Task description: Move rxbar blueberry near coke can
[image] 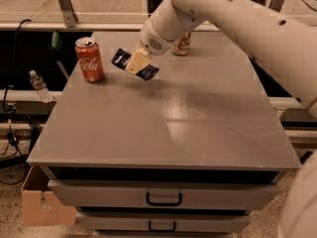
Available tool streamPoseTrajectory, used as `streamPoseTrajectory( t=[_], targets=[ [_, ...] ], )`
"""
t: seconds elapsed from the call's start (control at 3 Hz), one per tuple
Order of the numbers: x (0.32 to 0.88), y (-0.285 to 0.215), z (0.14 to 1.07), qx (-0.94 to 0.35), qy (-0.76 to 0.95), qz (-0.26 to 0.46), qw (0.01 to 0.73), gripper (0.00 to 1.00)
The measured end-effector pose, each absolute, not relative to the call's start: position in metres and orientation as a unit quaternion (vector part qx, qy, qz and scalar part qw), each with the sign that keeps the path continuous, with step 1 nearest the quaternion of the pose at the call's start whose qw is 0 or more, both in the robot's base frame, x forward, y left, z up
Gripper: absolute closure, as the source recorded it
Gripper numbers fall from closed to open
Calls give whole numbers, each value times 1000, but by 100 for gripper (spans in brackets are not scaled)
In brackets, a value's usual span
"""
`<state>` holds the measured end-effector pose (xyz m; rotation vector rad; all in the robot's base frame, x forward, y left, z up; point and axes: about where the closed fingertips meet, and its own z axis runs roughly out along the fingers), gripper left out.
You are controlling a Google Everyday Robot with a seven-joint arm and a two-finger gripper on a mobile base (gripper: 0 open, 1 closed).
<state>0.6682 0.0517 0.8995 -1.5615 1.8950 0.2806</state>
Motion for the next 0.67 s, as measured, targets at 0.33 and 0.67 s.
streamPoseTrajectory(
  t=[0.33, 0.67],
  targets=[
    [677, 68, 891, -604, 723, 112, 317, 84],
    [681, 80, 882, -610, 722, 116, 305, 60]
  ],
)
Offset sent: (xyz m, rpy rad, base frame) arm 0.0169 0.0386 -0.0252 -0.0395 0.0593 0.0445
